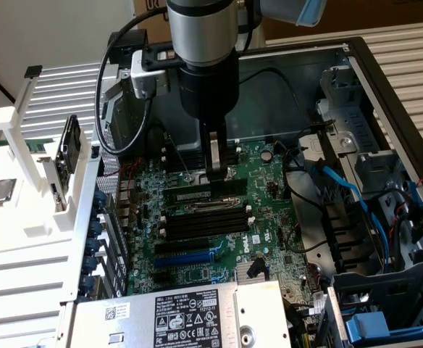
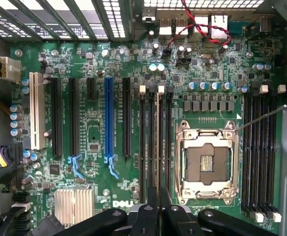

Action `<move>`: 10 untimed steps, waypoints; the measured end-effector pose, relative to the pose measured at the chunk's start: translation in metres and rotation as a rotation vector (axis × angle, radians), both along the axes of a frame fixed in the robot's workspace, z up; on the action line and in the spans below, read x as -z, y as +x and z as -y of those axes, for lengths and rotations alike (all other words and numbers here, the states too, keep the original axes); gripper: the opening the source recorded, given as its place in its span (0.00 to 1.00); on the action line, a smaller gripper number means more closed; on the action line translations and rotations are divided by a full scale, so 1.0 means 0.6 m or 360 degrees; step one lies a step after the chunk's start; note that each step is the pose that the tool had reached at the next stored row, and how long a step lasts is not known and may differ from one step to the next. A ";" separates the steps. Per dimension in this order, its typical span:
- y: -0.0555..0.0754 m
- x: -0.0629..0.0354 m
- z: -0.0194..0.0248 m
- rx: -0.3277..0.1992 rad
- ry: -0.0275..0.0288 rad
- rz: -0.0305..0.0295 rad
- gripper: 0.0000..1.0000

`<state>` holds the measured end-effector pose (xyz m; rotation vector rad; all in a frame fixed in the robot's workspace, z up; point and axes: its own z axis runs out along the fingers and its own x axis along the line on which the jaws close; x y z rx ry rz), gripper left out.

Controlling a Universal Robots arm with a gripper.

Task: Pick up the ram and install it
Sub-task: 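Insert the ram into the slot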

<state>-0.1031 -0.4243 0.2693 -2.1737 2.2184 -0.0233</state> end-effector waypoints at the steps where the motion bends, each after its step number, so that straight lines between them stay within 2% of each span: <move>1: 0.000 0.001 0.0003 -0.0001 0.00001 0.00000 0.12; 7: 0.000 0.004 0.0069 -0.0016 0.00002 0.00001 0.12; 9: 0.001 0.005 0.0130 -0.0026 0.00001 -0.00003 0.12; 10: 0.002 0.006 0.0138 -0.0029 0.00002 -0.00004 0.12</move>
